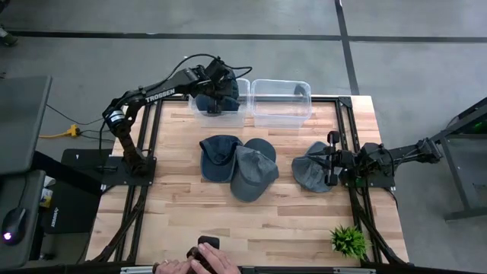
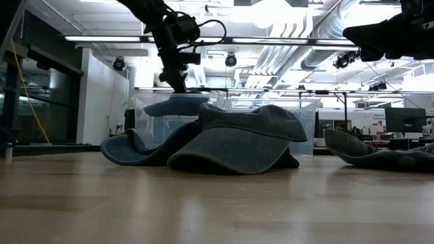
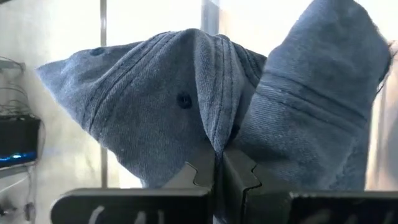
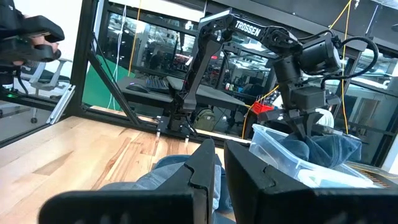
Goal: Pick and place caps into container
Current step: Put the left blue cap into the left transparent container
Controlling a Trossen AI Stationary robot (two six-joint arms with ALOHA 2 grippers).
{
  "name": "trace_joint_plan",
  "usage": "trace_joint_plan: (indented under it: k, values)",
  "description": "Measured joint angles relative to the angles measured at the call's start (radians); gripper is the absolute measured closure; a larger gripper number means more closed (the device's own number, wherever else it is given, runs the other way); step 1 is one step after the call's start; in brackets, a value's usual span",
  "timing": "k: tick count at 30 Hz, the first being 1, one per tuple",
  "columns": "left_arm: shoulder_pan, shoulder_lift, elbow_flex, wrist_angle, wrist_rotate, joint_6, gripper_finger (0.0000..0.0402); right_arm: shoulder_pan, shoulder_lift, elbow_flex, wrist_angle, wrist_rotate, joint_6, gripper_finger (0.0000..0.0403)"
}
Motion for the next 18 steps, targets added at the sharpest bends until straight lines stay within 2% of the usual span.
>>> trace_joint_plan:
  k: [18]
  values:
    - [-0.039,0.000,-0.001,-0.043,0.015,-0.078,0.0401,0.000,0.000,0.000,0.000,0.000,0.000,0.0370]
